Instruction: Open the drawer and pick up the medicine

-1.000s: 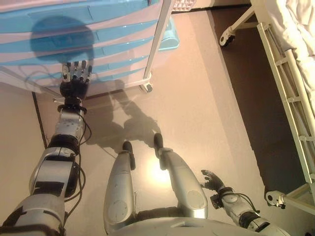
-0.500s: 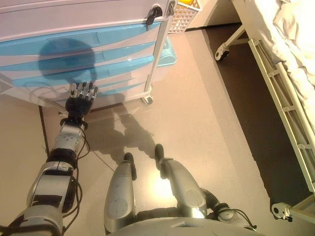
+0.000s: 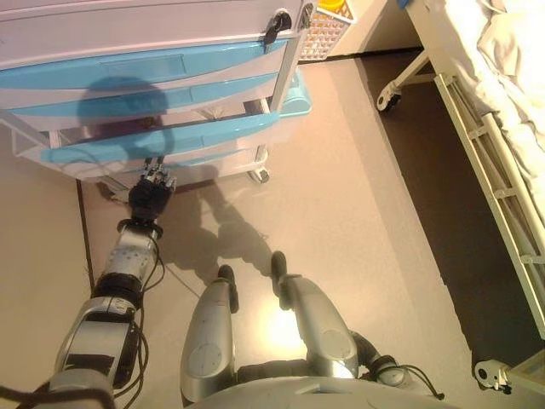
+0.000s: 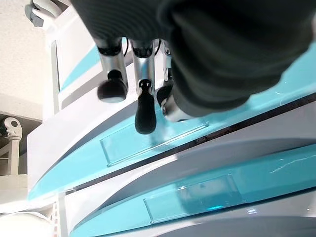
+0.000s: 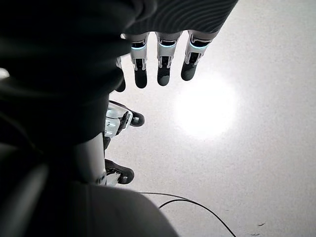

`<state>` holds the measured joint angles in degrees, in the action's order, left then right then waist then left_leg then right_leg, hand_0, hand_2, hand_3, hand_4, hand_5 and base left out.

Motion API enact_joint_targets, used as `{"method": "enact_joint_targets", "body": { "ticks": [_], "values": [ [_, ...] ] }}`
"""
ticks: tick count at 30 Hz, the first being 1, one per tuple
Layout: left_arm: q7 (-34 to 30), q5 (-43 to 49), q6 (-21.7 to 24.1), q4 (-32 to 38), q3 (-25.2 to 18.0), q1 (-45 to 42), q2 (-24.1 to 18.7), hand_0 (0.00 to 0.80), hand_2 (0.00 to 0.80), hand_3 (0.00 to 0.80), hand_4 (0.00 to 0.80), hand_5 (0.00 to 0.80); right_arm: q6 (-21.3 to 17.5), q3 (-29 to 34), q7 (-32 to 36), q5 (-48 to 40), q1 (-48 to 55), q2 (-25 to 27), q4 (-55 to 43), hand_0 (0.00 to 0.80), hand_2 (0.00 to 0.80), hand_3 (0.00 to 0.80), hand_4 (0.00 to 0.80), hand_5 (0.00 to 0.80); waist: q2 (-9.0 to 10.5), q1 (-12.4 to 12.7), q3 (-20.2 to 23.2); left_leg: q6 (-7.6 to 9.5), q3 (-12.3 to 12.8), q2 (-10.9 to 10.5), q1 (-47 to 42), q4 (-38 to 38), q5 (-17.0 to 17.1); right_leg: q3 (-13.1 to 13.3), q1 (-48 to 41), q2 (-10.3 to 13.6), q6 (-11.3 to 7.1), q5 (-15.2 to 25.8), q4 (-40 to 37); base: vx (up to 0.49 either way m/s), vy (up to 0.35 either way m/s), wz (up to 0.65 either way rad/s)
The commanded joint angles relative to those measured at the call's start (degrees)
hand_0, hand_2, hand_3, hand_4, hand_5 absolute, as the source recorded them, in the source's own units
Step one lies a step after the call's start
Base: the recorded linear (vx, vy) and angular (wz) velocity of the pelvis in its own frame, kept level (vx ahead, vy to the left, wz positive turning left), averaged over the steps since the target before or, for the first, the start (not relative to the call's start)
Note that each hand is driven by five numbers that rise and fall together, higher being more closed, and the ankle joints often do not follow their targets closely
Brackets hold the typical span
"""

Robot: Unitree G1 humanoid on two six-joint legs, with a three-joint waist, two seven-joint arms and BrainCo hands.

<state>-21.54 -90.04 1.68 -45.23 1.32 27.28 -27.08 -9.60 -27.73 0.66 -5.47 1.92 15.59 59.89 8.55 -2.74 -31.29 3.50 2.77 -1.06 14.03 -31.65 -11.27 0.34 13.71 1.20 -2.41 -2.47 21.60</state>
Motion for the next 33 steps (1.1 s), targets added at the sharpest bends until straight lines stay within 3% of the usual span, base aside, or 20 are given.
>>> {"method": "enact_joint_targets", "body": {
  "ticks": [1,5,12,17,23,27,33],
  "values": [
    [-10.1,-2.3,9.9,20.0,-5.8,7.4,-3.4,0.800,0.800,0.800,0.800,0.800,0.6,-1.6,-0.1,0.9,4.4,1.1,-3.1,0.000,0.000,0.000,0.000,0.000,-0.74,1.9,3.3,0.36,0.5,-4.2,2.5,3.7,4.3,-2.5,-0.5,-4.5,1.74,-0.8,2.9,-0.055,-0.025,0.11],
    [-12.2,-3.3,11.2,21.6,-5.7,3.2,0.1,0.800,0.800,0.800,0.800,0.800,0.7,-1.7,-0.4,1.1,4.1,1.3,-4.5,0.000,0.000,0.000,0.000,0.000,-0.86,3.1,2.4,-0.51,-1.2,-3.6,3.1,4.2,5.4,-3.6,0.2,-5.1,2.41,-2.2,5.2,-0.060,-0.043,0.09],
    [-18.6,-2.1,12.1,26.2,-5.1,-11.0,10.5,0.800,0.800,0.800,0.800,0.800,2.5,-0.2,-0.3,2.8,2.6,2.1,-6.4,0.000,0.000,0.000,0.000,0.000,-2.55,6.9,1.5,-2.62,-6.3,-2.5,3.7,6.4,8.1,-6.1,1.0,-5.8,4.16,-5.6,9.6,-0.045,-0.036,0.29],
    [-23.7,-3.5,6.5,29.1,-5.6,-22.4,13.5,0.800,0.800,0.800,0.800,0.800,4.1,2.6,0.2,3.5,0.9,3.9,-6.4,0.000,0.000,0.000,0.000,0.000,-5.21,10.1,1.5,-3.88,-9.5,-2.1,4.0,7.6,9.4,-8.4,0.9,-5.4,5.54,-8.1,12.3,-0.027,-0.011,0.33],
    [-31.8,-4.1,-4.9,26.4,-6.6,-34.5,13.0,0.800,0.800,0.800,0.800,0.800,4.5,6.9,0.8,4.4,-1.2,6.5,-4.4,0.000,0.000,0.000,0.000,0.000,-9.26,13.6,1.5,-4.89,-11.6,-1.7,4.6,8.1,10.7,-11.5,0.2,-3.6,6.46,-9.9,14.9,-0.019,0.014,0.29],
    [-35.3,-0.5,-11.1,20.5,-7.5,-40.8,12.0,0.800,0.800,0.800,0.800,0.800,3.8,10.2,1.7,5.1,-2.6,8.1,-1.5,0.000,0.000,0.000,0.000,0.000,-12.20,15.1,1.5,-5.53,-12.0,-1.7,4.8,8.5,11.5,-13.2,-1.2,-2.4,6.70,-10.4,14.8,-0.013,0.041,0.22],
    [-37.0,6.1,-12.7,9.7,-9.4,-44.8,12.3,0.800,0.800,0.800,0.800,0.800,1.4,13.8,3.2,6.3,-3.4,8.5,3.0,0.000,0.000,0.000,0.000,0.000,-14.67,16.0,1.5,-6.39,-12.1,-2.1,4.3,9.7,13.5,-14.7,-3.1,-1.5,6.76,-10.6,13.2,-0.005,0.067,0.17]
  ]
}}
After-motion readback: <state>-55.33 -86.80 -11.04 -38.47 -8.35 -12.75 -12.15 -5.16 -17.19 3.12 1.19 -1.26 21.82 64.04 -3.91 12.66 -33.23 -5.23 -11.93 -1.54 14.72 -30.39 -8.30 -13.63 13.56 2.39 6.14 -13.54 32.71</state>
